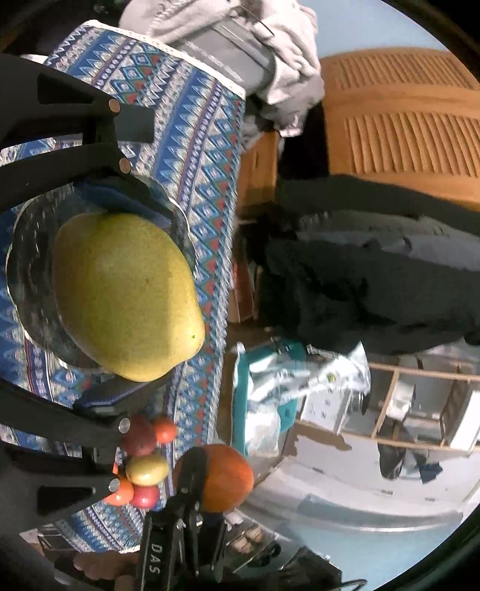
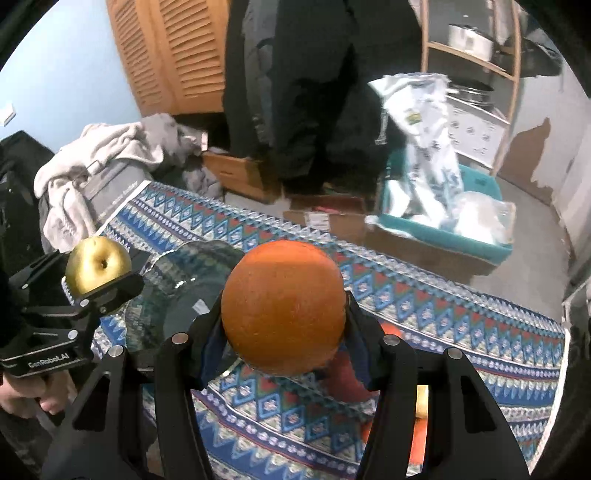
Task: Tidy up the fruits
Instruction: 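Lower the mango into the glass bowl with the left tool while the right tool drops the orange beside it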
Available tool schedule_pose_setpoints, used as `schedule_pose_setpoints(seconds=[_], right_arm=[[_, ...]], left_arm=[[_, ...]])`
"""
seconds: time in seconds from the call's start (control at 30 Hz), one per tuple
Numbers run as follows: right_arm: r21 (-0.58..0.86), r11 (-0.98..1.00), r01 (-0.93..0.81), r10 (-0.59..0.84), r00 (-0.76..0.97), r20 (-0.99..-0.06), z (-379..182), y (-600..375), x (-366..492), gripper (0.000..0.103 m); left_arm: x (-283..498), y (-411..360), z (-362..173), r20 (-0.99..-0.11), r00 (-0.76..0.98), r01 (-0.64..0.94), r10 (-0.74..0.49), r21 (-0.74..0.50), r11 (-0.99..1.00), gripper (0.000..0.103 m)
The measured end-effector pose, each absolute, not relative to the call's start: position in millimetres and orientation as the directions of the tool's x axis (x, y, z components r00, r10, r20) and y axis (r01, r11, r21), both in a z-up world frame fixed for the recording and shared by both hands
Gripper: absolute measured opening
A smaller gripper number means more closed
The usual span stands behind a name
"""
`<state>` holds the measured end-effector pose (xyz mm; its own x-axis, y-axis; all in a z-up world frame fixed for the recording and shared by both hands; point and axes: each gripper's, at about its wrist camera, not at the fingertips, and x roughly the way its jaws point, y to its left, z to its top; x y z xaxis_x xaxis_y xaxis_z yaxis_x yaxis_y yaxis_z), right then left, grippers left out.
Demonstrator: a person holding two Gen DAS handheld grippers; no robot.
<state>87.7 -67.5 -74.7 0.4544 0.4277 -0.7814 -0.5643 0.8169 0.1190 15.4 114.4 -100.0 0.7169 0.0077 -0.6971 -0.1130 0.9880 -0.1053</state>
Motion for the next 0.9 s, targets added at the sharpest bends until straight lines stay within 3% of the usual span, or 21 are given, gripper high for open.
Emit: schedule_pose_setpoints(seconds=[0.33,0.8,0.9], right_arm=[[0.13,0.78,-0.612,0.428,0.37,-0.825,-101.5,-14.1,96.1,0.056],[0.186,0.768,-0.613,0.395,0.224,-0.891,-157.3,27.5,103.9,0.057],[0.182,0.767,-0.616,0.378,0.204,-0.903,-168.5,31.9,102.8,0.057]], left_arm=[[16.5,155.2,-135.6,-0.764,0.643,-0.191,0.05,-0.097,0.977,0.078],[22.0,168.5,-194.7,-0.849,0.529,-0.205,0.016,-0.109,0.973,0.078],[23.1,169.3,-203.1,-0.847,0.531,-0.204,0.028,-0.096,0.974,0.065]])
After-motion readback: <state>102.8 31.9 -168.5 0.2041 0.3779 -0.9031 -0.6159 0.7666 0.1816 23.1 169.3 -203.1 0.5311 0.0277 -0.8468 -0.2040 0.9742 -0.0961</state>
